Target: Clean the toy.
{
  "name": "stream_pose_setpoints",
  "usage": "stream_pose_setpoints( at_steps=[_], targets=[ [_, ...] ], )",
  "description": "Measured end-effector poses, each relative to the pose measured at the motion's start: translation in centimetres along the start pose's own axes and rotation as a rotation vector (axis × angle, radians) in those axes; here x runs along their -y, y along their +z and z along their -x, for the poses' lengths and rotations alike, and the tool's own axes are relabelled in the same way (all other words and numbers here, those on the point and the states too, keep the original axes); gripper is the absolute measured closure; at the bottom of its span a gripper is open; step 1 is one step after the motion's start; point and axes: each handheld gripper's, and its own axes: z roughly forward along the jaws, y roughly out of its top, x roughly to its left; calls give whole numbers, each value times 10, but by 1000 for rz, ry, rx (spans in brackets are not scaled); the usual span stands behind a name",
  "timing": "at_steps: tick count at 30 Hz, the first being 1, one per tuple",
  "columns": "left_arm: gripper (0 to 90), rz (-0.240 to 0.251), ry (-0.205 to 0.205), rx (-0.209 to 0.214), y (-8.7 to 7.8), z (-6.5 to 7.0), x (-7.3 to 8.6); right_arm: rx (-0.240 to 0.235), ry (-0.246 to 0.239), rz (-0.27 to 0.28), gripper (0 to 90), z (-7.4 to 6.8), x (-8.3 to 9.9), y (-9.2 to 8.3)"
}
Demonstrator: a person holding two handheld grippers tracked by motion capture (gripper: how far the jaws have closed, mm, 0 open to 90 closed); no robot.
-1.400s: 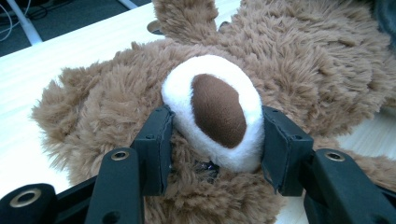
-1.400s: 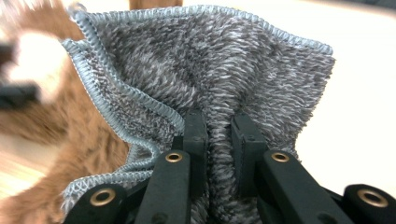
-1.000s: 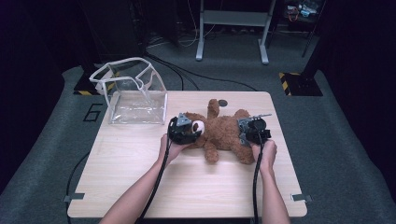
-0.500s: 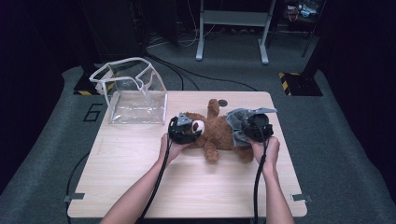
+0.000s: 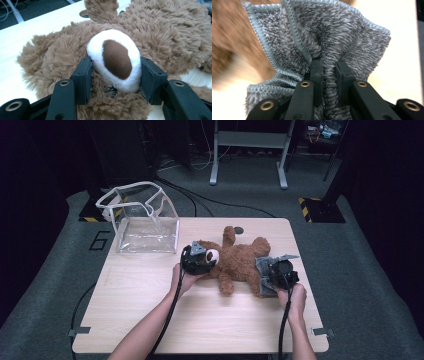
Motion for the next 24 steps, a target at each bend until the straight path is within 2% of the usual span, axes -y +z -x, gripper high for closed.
stream_pose_setpoints(
  at_steps=[2,5,7,9,10,13,16,17,19,22,24],
  targets=[
    [489,1,-1,2,0,-1,0,17,9,21,785,5,4,-7],
    [489,-4,1,-1,0,0,0,14,17,87,784,3,0,-26],
    [489,-5,-3,-1,0,0,-1,-10,-10,131,783,-5,-8,-36],
    [489,-4,-4,-3,0,0,-1,-30,-29,146,783,-17,-16,-39],
    [489,-3,-6,-4,1,0,-1,-38,-52,148,782,-25,-23,-39],
    [490,-4,-17,1,1,-2,-2,-61,-78,141,782,-47,-34,-27],
    [492,-11,-17,3,2,-3,-3,-23,-109,105,784,-56,-33,-9],
    [493,-9,-18,7,3,-3,-3,-11,-111,99,785,-54,-29,-4],
    [493,-7,-19,10,3,-4,-3,-19,-77,88,785,-45,-20,2],
    [494,-7,-22,9,3,-4,-3,-6,-38,67,785,-29,-7,3],
    [494,-9,-22,7,3,-4,-3,17,-28,49,785,-22,-1,1]
  ],
)
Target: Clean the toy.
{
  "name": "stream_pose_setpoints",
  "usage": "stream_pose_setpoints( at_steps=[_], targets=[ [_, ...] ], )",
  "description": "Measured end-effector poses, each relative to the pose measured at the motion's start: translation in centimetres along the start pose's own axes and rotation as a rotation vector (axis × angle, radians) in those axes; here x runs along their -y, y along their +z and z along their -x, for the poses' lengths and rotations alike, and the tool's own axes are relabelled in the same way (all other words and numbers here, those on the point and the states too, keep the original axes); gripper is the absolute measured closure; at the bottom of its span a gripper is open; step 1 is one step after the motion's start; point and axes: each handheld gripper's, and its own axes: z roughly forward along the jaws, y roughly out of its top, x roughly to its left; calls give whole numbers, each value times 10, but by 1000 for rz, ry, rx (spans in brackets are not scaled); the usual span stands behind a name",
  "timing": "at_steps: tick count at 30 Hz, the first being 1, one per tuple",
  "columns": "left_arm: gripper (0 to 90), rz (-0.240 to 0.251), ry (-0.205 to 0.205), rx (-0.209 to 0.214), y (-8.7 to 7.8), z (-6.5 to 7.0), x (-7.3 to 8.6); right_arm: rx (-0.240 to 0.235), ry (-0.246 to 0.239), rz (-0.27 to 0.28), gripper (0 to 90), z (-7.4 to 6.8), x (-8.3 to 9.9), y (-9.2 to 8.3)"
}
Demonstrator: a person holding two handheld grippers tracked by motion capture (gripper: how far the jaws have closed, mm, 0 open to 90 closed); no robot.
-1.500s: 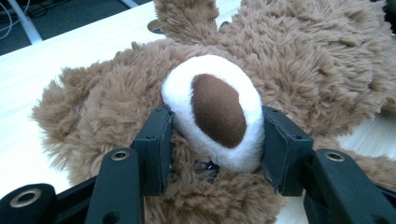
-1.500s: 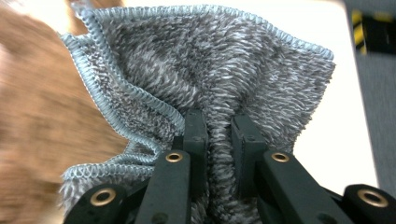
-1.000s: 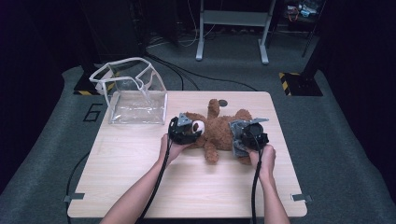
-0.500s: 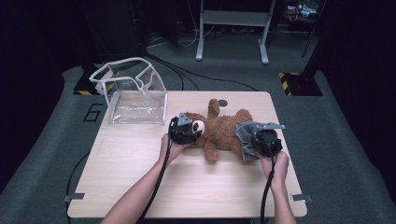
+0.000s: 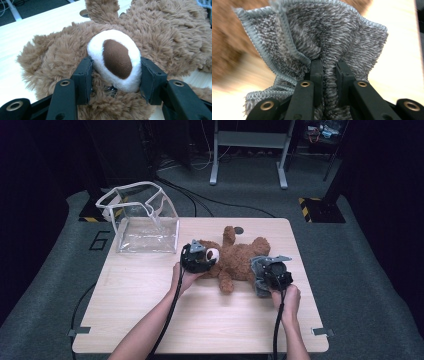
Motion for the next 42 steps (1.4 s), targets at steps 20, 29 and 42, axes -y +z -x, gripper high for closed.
stream_pose_setpoints(
  at_steps=[20,29,42],
  targets=[
    [493,-24,-11,20,3,-6,-6,-68,-69,68,783,-42,-18,0],
    [493,-25,-19,16,4,-6,-7,-32,26,14,781,-5,17,-2],
    [493,-30,-24,20,5,-10,-9,-123,-107,91,777,-63,-20,-18]
  ],
)
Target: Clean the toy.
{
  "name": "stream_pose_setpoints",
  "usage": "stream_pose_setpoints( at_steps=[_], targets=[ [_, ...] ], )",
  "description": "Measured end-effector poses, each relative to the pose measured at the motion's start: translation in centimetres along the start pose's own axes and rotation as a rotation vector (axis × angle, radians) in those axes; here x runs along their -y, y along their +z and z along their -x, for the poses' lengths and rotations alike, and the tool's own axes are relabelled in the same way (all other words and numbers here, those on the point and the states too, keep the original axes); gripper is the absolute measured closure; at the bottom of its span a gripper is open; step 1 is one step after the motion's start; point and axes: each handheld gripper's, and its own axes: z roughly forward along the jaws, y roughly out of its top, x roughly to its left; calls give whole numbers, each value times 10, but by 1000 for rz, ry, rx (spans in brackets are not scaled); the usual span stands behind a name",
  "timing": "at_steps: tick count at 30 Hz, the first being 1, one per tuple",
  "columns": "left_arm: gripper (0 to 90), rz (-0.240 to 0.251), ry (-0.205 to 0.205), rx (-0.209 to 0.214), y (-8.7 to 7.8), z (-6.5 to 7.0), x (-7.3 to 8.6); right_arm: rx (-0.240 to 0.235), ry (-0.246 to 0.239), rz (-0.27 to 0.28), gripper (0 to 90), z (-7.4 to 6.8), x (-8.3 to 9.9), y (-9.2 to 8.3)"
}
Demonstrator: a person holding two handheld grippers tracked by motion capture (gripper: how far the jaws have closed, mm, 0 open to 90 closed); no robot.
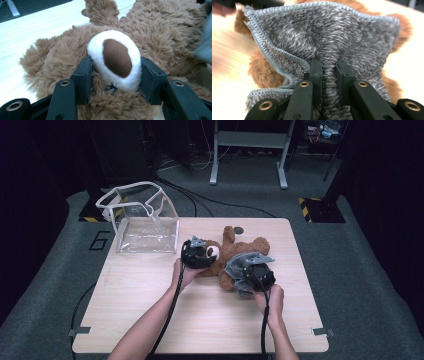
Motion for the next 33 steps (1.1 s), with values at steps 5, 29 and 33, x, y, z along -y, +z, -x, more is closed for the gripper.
stream_pose_setpoints(
  at_steps=[5,29,33],
  targets=[
    [493,5,-5,9,0,0,0,4,71,-45,778,20,23,13],
    [493,0,-5,11,1,-2,0,74,-31,-4,781,-11,-7,33],
    [492,4,-8,9,2,-2,0,68,-33,-59,782,-9,12,36]
  ],
)
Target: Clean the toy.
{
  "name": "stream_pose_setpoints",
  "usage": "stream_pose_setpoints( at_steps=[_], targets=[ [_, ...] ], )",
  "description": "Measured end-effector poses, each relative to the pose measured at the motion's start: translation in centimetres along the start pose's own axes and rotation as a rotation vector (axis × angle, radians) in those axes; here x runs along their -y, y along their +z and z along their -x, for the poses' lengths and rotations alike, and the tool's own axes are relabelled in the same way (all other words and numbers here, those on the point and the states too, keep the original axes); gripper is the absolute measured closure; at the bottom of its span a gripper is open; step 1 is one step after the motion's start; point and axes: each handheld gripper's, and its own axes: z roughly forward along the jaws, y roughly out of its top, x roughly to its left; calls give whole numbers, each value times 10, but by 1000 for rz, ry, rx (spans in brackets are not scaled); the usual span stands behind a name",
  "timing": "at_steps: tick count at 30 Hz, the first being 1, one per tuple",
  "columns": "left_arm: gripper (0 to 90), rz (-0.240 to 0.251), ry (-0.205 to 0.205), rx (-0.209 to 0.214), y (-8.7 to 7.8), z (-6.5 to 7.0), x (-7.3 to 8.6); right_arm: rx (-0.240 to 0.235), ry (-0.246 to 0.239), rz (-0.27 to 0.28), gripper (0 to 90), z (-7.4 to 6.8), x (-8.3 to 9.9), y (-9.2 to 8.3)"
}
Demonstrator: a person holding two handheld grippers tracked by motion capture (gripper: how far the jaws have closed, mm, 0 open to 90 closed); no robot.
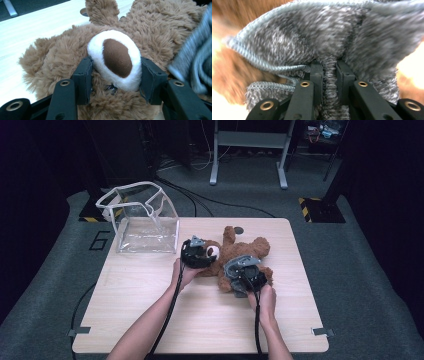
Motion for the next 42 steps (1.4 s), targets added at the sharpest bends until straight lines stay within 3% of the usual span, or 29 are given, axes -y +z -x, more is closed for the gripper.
stream_pose_setpoints(
  at_steps=[3,5,6,8,10,12,15,17,25,32,34,36,38,42],
  targets=[
    [491,0,1,3,0,0,0,-11,-2,-33,780,4,8,3],
    [489,8,2,-5,0,0,0,-29,11,-27,778,6,9,-1],
    [488,15,-4,-11,-1,0,0,-37,25,-12,777,7,7,-7],
    [484,18,2,-17,0,1,0,-45,42,70,776,11,-3,-24],
    [481,14,15,-22,-1,3,0,-36,32,114,775,13,-11,-32],
    [474,12,26,-26,-3,4,-1,-17,40,125,774,14,-25,-33],
    [449,15,42,-30,-6,4,-2,-9,52,58,775,17,-32,-10],
    [426,29,52,-33,-7,6,-3,-19,76,56,776,20,-31,-5],
    [326,74,81,-32,-23,14,0,-33,99,45,778,27,-34,-5],
    [285,43,108,-68,-24,19,19,-41,106,48,778,30,-35,-3],
    [286,41,87,-77,-20,18,23,-44,115,50,777,30,-34,-2],
    [291,35,91,-87,-18,19,25,-47,115,52,778,30,-34,-2],
    [317,16,102,-100,-16,20,26,-52,117,52,778,30,-32,-2],
    [402,16,85,-104,-13,17,27,-73,128,57,776,32,-30,-4]
  ],
)
